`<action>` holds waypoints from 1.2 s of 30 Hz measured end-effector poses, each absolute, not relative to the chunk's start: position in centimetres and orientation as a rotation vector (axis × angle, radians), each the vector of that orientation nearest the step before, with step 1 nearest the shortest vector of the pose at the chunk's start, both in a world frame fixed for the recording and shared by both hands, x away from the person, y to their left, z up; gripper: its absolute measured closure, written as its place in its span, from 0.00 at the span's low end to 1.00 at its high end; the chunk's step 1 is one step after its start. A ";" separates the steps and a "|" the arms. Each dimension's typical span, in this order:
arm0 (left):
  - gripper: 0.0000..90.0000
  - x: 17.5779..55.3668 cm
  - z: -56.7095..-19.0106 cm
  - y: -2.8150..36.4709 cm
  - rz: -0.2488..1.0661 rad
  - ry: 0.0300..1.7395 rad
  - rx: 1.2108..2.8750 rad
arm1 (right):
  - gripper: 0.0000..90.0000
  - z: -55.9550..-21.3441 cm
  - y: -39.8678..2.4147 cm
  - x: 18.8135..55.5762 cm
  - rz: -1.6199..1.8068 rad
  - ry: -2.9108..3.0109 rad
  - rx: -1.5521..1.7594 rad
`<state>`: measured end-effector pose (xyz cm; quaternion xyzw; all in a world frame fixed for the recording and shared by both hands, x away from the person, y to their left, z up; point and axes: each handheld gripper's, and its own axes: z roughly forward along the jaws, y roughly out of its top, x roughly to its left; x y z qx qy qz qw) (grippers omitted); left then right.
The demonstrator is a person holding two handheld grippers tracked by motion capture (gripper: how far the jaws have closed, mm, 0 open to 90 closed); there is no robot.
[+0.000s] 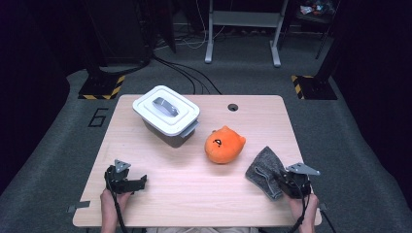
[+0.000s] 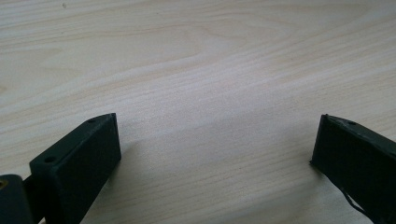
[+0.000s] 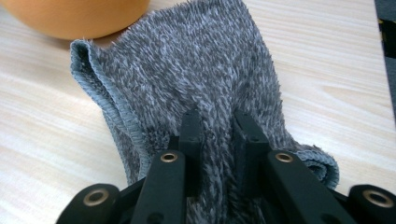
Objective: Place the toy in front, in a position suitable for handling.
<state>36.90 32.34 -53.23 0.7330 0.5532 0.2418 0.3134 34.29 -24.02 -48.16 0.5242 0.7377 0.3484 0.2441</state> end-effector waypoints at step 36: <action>0.01 36.9 -53.2 32.3 0.637 1.459 1.933 | 0.83 -48.8 -27.2 38.5 0.823 1.853 1.622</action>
